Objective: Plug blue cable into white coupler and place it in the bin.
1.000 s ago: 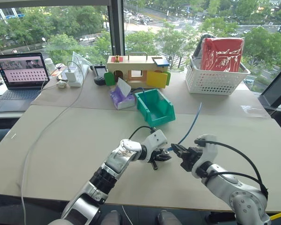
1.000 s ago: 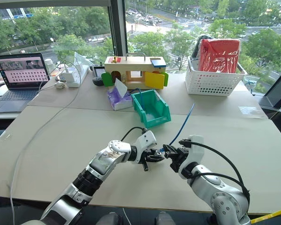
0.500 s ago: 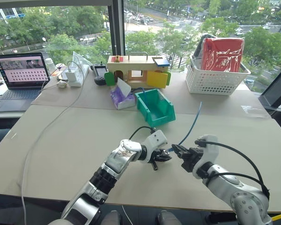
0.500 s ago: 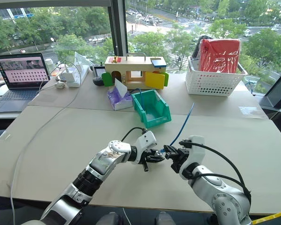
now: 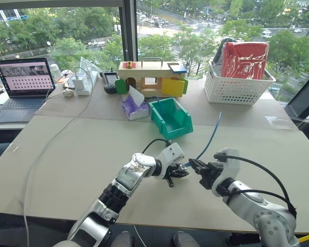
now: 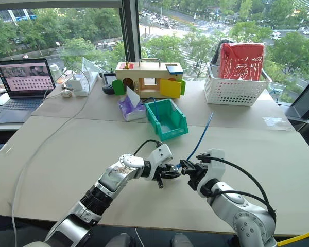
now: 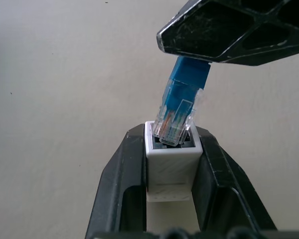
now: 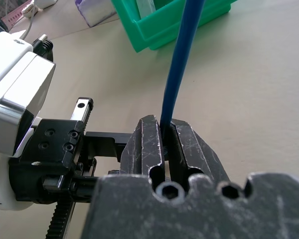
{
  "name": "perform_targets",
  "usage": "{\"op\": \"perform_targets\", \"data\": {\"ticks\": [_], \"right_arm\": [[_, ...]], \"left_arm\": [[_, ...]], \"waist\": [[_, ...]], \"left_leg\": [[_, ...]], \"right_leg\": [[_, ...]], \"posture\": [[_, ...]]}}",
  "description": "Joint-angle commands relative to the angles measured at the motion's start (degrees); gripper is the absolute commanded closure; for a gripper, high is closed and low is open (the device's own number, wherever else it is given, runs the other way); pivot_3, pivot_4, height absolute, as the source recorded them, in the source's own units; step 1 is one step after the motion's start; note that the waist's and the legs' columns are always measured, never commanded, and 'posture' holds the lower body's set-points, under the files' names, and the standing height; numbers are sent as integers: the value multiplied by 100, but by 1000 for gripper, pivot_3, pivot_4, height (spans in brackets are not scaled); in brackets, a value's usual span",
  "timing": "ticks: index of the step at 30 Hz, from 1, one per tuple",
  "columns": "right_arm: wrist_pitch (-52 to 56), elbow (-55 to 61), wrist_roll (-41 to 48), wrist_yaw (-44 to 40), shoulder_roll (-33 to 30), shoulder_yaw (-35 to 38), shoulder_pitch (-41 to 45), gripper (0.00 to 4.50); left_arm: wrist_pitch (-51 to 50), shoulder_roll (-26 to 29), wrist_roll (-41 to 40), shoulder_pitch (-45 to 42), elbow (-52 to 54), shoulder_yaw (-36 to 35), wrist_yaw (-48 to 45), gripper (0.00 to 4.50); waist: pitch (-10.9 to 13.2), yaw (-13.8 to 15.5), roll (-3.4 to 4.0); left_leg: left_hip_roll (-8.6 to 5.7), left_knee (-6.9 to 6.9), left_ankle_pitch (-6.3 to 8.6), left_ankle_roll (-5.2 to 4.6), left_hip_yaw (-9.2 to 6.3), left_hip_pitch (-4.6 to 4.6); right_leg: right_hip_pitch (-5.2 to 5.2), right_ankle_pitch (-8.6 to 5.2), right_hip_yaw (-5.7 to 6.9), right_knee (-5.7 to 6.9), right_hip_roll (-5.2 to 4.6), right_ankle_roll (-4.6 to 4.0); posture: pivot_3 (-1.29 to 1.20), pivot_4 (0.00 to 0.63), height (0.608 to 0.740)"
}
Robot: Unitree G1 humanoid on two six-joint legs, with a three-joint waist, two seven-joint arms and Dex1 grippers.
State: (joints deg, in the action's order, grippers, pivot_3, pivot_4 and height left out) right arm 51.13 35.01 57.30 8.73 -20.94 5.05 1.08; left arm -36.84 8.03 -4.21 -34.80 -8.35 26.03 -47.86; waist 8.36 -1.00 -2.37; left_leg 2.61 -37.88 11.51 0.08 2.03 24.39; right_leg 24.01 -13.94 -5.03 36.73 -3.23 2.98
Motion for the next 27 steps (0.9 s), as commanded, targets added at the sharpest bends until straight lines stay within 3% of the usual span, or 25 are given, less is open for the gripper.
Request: {"op": "perform_targets", "data": {"ticks": [1,27], "right_arm": [[268,121,48,-38,-88,-65,-26,4500],[456,275,214,-79,-191,132,18,4500]], "left_arm": [[-67,-4,44,116,-189,194,-39,3808],[-143,-2,12,177,-102,204,-9,3808]], "waist": [[0,0,0],[-1,11,-1]], "left_leg": [[0,0,0,0,0,0],[0,0,0,0,0,1]], "right_leg": [[0,0,0,0,0,0],[0,0,0,-1,-1,0]], "posture": [[0,150,719],[0,150,719]]}}
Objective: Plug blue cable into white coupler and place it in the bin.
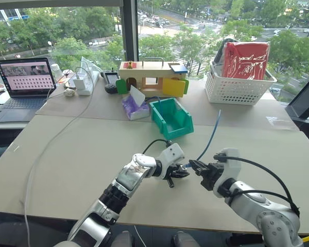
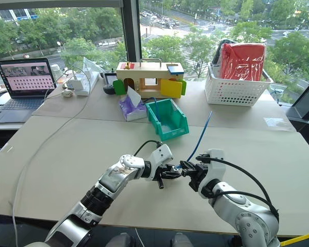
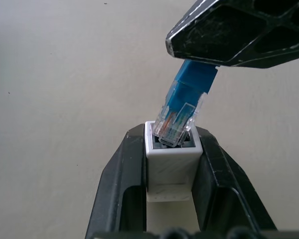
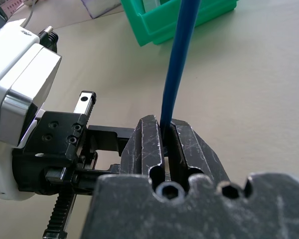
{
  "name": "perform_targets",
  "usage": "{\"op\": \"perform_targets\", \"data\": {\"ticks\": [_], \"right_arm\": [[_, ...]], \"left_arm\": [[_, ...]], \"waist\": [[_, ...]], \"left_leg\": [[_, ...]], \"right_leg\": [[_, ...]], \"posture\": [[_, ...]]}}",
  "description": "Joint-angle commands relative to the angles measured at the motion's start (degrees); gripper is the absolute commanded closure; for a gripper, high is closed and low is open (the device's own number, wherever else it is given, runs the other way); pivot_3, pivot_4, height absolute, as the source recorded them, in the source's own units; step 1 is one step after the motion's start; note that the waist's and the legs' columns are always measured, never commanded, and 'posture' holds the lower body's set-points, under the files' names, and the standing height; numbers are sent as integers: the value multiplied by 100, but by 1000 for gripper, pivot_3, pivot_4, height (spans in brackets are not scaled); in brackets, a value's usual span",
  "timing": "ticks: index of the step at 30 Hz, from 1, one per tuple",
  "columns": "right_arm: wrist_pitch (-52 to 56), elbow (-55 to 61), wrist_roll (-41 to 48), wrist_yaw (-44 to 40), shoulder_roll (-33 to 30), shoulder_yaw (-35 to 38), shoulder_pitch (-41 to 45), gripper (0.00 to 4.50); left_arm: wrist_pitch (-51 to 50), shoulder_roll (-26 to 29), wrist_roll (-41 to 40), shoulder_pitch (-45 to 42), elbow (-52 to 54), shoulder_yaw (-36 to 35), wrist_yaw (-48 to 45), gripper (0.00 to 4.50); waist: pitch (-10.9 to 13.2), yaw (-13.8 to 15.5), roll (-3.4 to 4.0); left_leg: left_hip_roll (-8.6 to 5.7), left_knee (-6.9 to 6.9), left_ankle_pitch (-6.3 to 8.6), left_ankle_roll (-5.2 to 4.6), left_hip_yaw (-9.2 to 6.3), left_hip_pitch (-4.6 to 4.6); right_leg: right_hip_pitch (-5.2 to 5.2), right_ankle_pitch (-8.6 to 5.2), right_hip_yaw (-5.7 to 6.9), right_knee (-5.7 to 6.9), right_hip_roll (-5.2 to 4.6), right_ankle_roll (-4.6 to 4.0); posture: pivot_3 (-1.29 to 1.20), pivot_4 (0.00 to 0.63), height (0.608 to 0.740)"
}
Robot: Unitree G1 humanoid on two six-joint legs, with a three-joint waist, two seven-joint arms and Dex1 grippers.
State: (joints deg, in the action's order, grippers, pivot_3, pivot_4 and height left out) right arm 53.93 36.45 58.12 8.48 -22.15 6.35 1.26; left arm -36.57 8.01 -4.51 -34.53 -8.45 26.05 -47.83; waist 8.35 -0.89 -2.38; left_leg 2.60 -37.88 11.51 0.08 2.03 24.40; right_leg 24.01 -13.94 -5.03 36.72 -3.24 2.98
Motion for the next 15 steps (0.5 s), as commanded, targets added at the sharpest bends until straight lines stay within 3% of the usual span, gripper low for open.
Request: {"op": "perform_targets", "data": {"ticks": [1,15], "right_arm": [[183,133,137,-48,-71,9,15,4500],[350,109,328,-50,-198,140,155,4500]], "left_arm": [[-179,3,38,154,-82,201,-12,3808],[-233,5,36,161,-39,222,-14,3808]], "waist": [[0,1,0],[0,4,0]], "left_leg": [[0,0,0,0,0,0],[0,0,0,0,0,1]], "right_leg": [[0,0,0,0,0,0],[1,0,0,-1,0,0]], "posture": [[0,150,719],[0,150,719]]}}
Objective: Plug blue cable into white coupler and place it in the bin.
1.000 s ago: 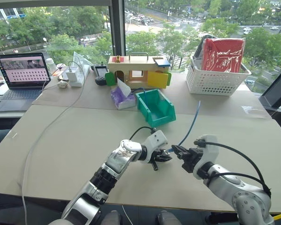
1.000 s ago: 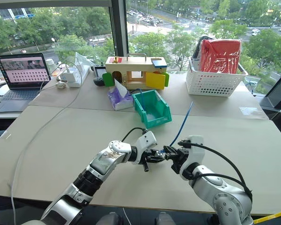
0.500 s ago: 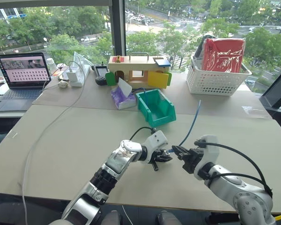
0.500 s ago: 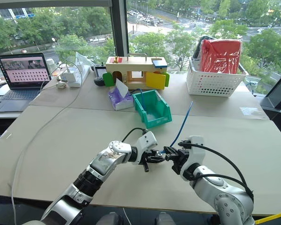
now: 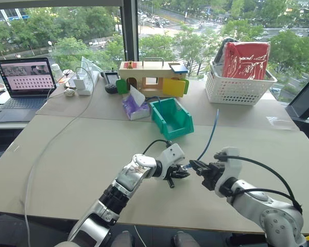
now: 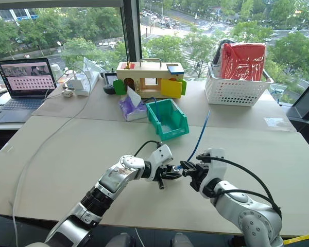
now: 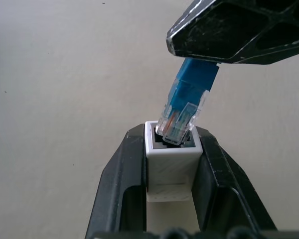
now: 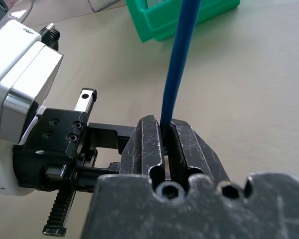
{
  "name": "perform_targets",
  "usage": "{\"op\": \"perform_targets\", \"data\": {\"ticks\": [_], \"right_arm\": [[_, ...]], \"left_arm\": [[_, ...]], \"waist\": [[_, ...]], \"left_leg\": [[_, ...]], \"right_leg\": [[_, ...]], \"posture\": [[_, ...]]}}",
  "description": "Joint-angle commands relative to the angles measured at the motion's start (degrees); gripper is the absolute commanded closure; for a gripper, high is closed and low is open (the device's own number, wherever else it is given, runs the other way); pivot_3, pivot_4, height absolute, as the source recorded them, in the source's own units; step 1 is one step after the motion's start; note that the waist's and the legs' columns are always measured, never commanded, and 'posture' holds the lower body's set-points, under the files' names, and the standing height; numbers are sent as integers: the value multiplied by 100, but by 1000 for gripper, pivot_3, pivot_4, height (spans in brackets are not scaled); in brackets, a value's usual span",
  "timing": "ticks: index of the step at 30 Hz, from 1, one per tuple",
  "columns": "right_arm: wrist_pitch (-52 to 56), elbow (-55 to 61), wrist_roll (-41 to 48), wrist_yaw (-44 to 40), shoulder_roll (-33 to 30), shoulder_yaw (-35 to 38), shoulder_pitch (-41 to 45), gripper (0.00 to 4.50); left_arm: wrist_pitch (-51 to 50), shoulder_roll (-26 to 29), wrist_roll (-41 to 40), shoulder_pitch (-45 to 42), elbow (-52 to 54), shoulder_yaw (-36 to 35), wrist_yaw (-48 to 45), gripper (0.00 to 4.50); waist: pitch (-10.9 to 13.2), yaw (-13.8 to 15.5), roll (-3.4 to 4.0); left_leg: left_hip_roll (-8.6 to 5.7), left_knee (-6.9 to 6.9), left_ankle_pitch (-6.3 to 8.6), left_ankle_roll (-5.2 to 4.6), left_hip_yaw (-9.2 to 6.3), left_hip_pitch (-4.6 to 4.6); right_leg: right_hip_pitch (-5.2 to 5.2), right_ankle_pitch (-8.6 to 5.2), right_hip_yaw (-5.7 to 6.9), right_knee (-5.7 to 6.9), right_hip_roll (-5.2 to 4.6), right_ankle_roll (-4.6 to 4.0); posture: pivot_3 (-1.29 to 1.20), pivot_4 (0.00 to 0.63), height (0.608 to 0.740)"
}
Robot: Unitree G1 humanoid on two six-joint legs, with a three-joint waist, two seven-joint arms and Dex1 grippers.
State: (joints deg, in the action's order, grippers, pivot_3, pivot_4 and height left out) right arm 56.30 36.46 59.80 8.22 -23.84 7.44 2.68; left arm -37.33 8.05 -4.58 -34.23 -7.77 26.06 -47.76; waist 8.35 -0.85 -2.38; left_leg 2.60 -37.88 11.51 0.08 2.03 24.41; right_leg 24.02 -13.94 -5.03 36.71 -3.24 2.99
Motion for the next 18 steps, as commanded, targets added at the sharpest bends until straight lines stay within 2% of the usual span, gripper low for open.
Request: {"op": "perform_targets", "data": {"ticks": [1,18], "right_arm": [[132,98,168,-15,-5,11,12,4500],[579,-499,-158,-156,114,-518,449,4500]], "left_arm": [[-157,-1,44,127,-110,223,-23,3808],[7,-2,217,129,-13,317,146,3808]], "waist": [[0,1,0],[-4,-25,-3]], "left_leg": [[0,0,0,0,0,0],[2,0,0,0,0,-15]], "right_leg": [[0,0,0,0,0,0],[-11,0,0,2,2,0]], "posture": [[0,150,719],[0,150,719]]}}
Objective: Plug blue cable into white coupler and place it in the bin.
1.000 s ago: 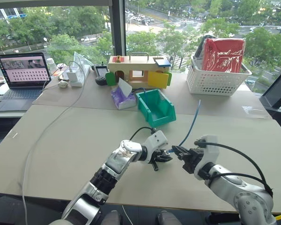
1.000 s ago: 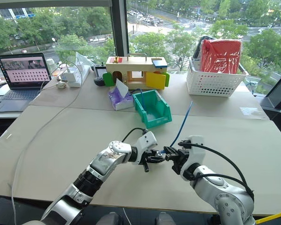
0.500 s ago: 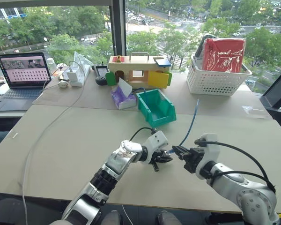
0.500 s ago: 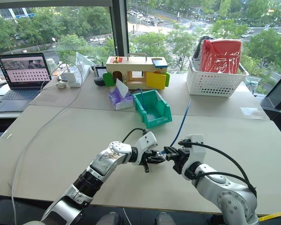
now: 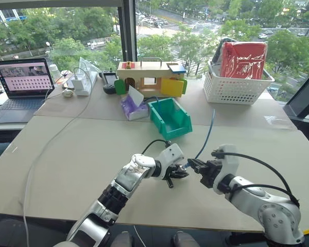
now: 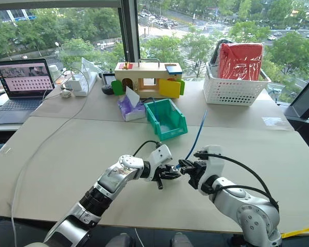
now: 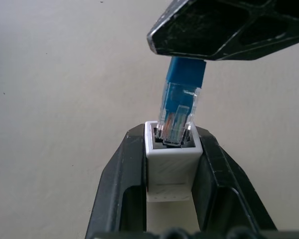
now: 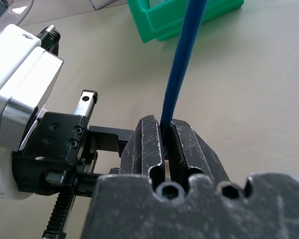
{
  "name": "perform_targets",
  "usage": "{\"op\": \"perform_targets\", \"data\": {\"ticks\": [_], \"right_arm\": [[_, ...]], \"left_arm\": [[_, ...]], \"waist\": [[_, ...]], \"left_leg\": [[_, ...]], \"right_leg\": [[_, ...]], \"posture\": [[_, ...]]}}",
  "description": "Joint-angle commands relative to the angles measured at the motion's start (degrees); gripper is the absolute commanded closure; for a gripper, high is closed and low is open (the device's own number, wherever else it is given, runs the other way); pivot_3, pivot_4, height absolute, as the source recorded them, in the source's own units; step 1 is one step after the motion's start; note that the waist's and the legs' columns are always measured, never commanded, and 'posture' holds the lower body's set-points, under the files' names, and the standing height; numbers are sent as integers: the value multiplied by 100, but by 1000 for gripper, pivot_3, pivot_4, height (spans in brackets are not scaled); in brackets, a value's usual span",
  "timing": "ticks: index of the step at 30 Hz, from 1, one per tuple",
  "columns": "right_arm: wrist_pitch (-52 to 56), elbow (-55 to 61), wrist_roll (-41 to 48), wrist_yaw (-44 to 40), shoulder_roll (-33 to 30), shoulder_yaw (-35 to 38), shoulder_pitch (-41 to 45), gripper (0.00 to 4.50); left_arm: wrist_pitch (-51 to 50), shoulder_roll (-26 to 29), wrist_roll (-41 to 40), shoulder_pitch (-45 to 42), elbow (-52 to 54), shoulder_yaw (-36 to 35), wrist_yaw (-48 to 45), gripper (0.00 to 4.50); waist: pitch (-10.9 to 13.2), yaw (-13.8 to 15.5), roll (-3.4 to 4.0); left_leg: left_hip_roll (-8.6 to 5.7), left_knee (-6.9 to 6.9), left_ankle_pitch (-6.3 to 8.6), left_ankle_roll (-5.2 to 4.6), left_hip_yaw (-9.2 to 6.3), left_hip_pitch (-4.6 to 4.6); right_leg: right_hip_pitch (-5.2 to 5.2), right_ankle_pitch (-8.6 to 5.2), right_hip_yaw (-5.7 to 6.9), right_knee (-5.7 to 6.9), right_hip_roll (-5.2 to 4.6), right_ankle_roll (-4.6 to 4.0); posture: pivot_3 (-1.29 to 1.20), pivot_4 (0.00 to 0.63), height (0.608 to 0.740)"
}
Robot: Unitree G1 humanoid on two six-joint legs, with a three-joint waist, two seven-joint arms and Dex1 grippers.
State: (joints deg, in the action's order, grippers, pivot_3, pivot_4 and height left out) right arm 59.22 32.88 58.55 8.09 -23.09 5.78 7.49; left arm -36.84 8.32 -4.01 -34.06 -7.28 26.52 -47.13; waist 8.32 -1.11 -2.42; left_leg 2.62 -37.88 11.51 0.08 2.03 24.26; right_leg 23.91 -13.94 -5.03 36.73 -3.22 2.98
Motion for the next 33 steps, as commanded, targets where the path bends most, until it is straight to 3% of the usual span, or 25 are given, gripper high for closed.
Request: {"op": "perform_targets", "data": {"ticks": [1,19,33], "right_arm": [[321,-171,-58,-171,46,-401,-26,4500],[305,-115,-605,-521,177,-543,-382,4500],[165,-556,-1631,-1432,-124,-1057,-613,4500]], "left_arm": [[-41,-32,167,119,-47,270,112,3808],[-334,-148,-72,273,-53,26,301,3808],[-363,-130,-120,299,-57,-64,280,3808]], "waist": [[-3,1,-1],[-51,-2,-2],[-144,4,-22]], "left_leg": [[0,0,0,0,0,0],[10,11,3,0,-4,-47],[14,18,21,-13,-8,-50]], "right_leg": [[0,0,0,0,0,0],[-61,-18,12,-37,0,-22],[-78,-31,22,-71,-1,-40]], "posture": [[0,150,719],[0,150,719],[0,150,719]]}}
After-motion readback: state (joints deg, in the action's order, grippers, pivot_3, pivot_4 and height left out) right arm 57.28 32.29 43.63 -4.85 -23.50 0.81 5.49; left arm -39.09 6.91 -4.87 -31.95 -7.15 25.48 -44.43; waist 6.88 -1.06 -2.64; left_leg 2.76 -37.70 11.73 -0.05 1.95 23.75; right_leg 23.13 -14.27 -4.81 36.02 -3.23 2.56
